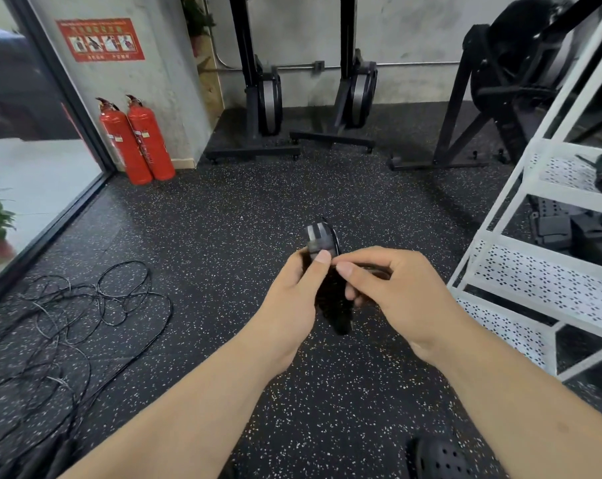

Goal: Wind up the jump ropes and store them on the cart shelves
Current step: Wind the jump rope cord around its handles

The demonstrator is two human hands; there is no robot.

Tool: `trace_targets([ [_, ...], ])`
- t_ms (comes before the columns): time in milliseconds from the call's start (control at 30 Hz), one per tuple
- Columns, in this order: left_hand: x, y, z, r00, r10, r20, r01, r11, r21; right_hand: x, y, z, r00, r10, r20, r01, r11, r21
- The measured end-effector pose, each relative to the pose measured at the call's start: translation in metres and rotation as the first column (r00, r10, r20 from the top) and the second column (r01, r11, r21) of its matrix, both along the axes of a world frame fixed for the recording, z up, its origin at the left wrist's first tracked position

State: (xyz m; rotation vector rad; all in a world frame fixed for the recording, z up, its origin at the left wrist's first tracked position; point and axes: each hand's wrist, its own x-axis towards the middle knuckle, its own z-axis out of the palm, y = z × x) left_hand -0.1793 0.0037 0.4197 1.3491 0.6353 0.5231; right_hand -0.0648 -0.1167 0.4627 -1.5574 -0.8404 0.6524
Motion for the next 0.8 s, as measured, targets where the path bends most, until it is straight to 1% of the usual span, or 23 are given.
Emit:
trace_targets([
  [100, 0.002, -0.006, 0.001, 1.000, 0.008, 0.023, -0.008, 1.000, 0.007, -0.009, 0.003, -0.002, 0.971, -0.077, -0.225, 0.092, 0.994, 0.056],
  [200, 0.005, -0.011, 0.001, 0.998, 0.002, 0.058, 0.000, 1.000, -0.025, -0.011, 0.007, -0.002, 0.866, -0.132, -0.482, 0.219, 0.967, 0.130],
  [267, 0.006, -0.012, 0.001, 0.998, -0.005, 0.065, 0.004, 1.000, 0.018, -0.012, 0.009, -0.002, 0.800, -0.145, -0.582, 0.282, 0.947, 0.152],
  [333, 0.006, -0.012, 0.000, 0.998, -0.021, 0.066, 0.014, 0.994, 0.104, -0.017, 0.011, -0.003, 0.764, -0.185, -0.618, 0.349, 0.924, 0.154],
  [400, 0.006, -0.012, 0.000, 0.997, -0.037, 0.068, 0.023, 0.980, 0.195, -0.022, 0.013, -0.005, 0.739, -0.276, -0.615, 0.448, 0.883, 0.141],
  [500, 0.006, -0.015, 0.000, 0.997, -0.045, 0.068, 0.021, 0.947, 0.322, -0.026, 0.018, -0.008, 0.696, -0.411, -0.588, 0.588, 0.797, 0.139],
  [567, 0.008, -0.018, 0.000, 0.996, -0.043, 0.077, 0.012, 0.933, 0.359, -0.029, 0.020, -0.010, 0.690, -0.469, -0.551, 0.633, 0.760, 0.146],
  [633, 0.009, -0.017, -0.002, 0.996, -0.037, 0.084, 0.003, 0.929, 0.370, -0.031, 0.021, -0.011, 0.709, -0.496, -0.501, 0.635, 0.758, 0.148],
  [700, 0.009, -0.016, -0.003, 0.995, -0.041, 0.096, 0.002, 0.928, 0.371, -0.030, 0.021, -0.012, 0.775, -0.515, -0.365, 0.591, 0.795, 0.134],
  [800, 0.005, -0.014, 0.001, 0.997, -0.015, 0.075, -0.019, 0.899, 0.438, -0.024, 0.021, -0.013, 0.869, -0.489, -0.071, 0.493, 0.868, 0.056],
])
